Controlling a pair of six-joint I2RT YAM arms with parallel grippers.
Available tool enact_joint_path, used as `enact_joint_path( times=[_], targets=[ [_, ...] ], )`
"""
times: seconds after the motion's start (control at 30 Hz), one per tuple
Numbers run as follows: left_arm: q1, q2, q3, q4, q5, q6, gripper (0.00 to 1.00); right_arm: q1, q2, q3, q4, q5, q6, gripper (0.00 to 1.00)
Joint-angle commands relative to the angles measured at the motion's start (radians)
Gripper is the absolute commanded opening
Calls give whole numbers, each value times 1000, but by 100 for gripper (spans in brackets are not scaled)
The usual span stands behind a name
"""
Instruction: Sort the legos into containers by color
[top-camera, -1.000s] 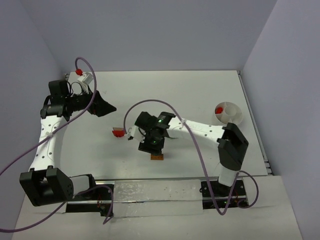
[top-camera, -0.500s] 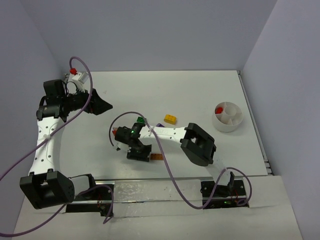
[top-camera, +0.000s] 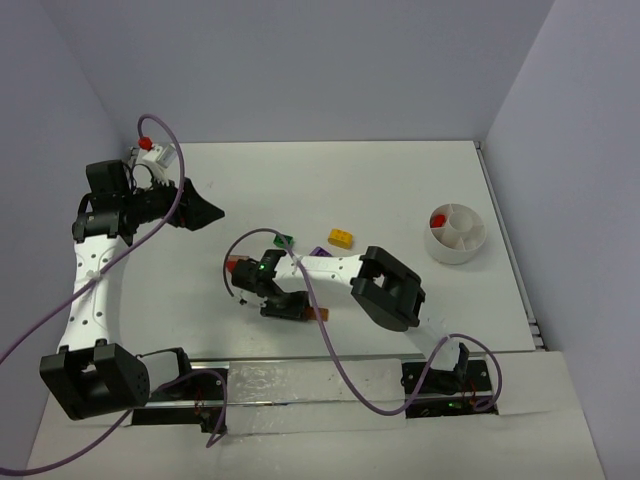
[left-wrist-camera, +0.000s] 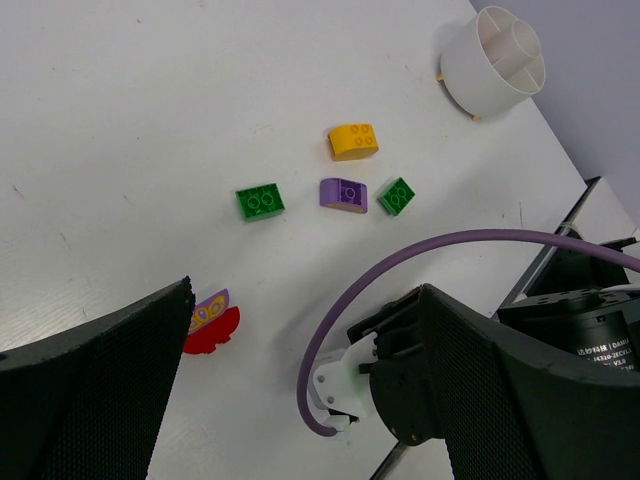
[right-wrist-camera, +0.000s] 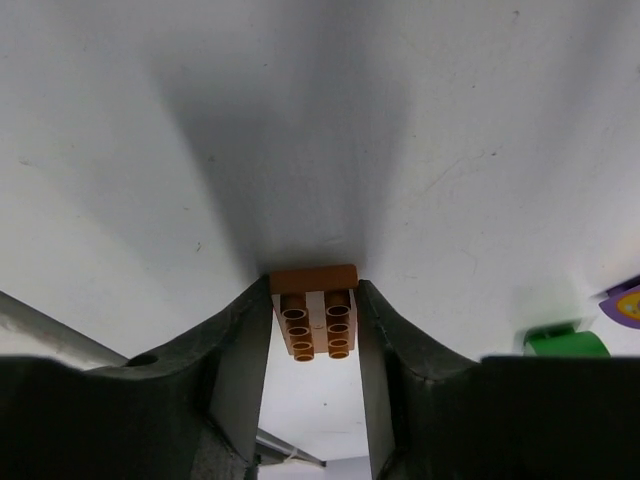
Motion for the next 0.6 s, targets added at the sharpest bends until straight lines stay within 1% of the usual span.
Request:
enact_joint_path(
  times=[0.0,0.07,0.1,0.13,0.2,0.3,0.4,0.43,0.5,0.57],
  targets=[
    [7,-25,6,42,-4,-4,99,-7,11,-5,-27,-14,-7,27],
    [8,-25,2,48,-3,-5,99,-8,-1,-7,-26,-23,-8,16],
    [8,-27,-2,55,-3,-6,99,-9,-16,-6,-25,-28,-5,4],
    [8,-32,-9,61,-3,-11,99,-16,-43,-4,-20,-40,-1,1],
    [7,-45,-20,98,-2,-23,99,-33,-88,-2,-1,-65,9,0],
    [7,-68,-43,152,-3,-70,99,-118,-218,-13,37,-83,50,0],
    [7,-83,-69,223,-15,-106,99,-246,-393,-81,134,-112,116,0],
    [7,-86,-76,243,-16,-113,99,-268,-456,-116,176,-100,140,0],
    [5,-89,-87,273,-20,-131,99,-359,-567,-182,252,-51,179,0],
    [5,-86,-88,292,-28,-147,99,-413,-670,-254,318,40,223,0]
  ],
)
